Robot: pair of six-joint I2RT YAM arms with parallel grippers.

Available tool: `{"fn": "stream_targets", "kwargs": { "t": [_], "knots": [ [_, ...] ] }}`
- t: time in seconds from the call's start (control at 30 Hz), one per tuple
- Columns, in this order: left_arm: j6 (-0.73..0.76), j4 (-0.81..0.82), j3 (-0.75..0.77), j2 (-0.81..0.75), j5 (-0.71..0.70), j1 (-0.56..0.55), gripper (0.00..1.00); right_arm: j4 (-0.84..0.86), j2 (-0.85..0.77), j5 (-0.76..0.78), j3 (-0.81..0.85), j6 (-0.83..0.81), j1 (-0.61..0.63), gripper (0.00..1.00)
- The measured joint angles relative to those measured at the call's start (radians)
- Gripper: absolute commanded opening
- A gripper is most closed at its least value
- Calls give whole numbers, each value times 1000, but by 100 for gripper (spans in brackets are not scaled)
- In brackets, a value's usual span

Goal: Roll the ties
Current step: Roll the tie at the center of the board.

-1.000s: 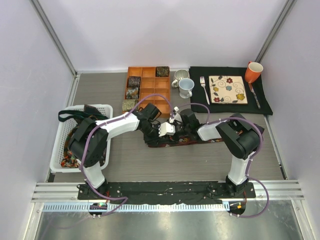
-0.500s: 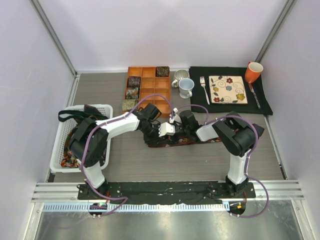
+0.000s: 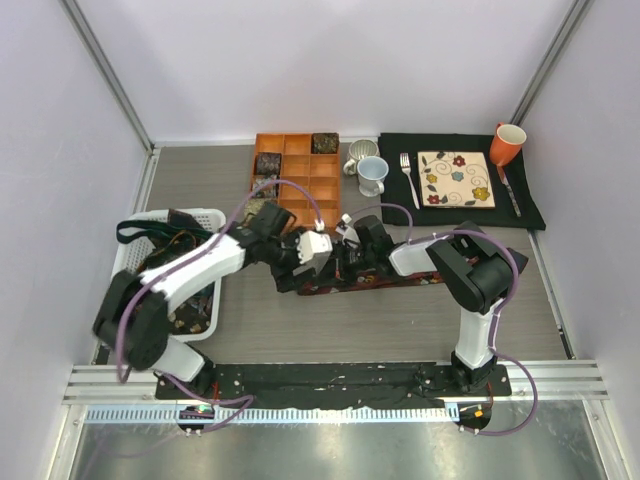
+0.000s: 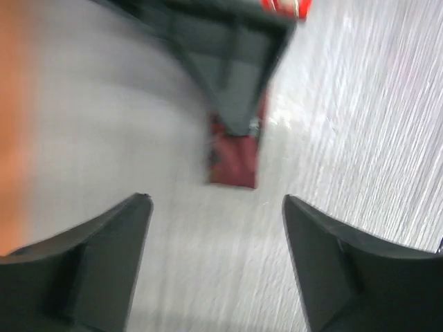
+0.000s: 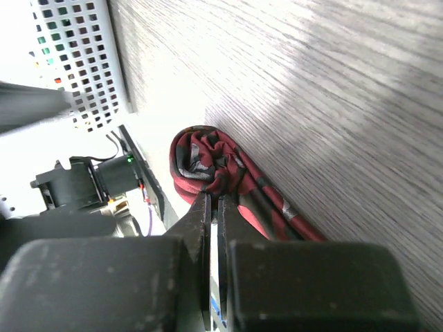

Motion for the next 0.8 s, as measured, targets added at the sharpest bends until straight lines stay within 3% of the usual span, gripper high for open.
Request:
{"fn": "stream_targets", "kwargs": {
  "t": [0.03,0.23,0.3,0.4,0.53,0.63,0.8],
  "knots": [
    [-15,18,-11,-63,2,12,100,-18,0,2,7,-10,0,1],
    [-146,262,-171,-430,60,44,100,-93,-2,14,40,-57,1,1],
    [-164,311,-235,-471,84,43,98,-124,-2,18,56,-76,2,1],
    [-163,303,-263,-425,98,39,92,-174,-2,28,80,-108,3,1],
    [-108,244,-225,-237,102,39,91,-210,-3,39,89,-135,3,1],
    [-102,232,-224,-184,129,40,92,-222,-8,45,88,-140,1,1],
    [-164,377,-280,-186,204,40,91,-229,-17,45,72,-151,-13,1]
  ]
}}
